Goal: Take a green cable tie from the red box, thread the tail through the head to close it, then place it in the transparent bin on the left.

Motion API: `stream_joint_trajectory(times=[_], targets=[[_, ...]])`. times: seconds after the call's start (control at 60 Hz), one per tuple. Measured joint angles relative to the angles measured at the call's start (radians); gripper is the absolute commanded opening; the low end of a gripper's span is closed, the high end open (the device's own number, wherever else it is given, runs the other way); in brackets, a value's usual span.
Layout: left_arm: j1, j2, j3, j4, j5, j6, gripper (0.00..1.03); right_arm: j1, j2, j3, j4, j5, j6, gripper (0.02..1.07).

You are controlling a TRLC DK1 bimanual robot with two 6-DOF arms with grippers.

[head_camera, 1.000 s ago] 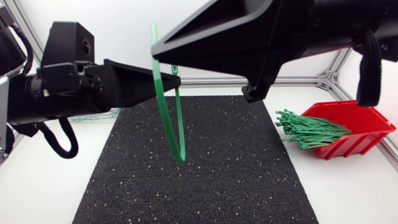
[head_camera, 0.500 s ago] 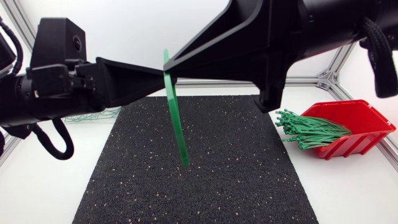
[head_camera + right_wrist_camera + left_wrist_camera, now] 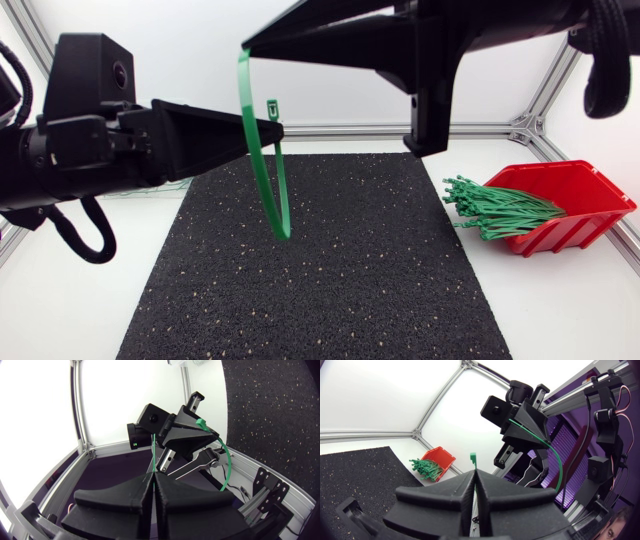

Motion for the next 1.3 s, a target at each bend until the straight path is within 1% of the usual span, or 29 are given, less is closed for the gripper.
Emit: stream_joint_trajectory(times=[0.283, 0.817, 0.917, 1.3], targets=[[0.0, -0.012, -0.005, -0.006, 0.0, 0.004, 0.04, -0.003, 0.0, -0.048, 0.007, 0.01, 0.064, 0.08], [0.021, -0.016, -0.01, -0.007, 0.0, 0.015, 0.04, -0.019, -0.006, -0.096, 0.021, 0.011, 0.071, 0.08], [0.021, -0.016, -0.01, -0.007, 0.0, 0.015, 0.04, -0.019, -0.011, -0.112, 0.049, 0.011, 0.079, 0.08], [0.021, -0.016, -0.01, -0.007, -0.004, 0.015, 0.04, -0.014, -0.012, -0.124, 0.073, 0.011, 0.082, 0.08]])
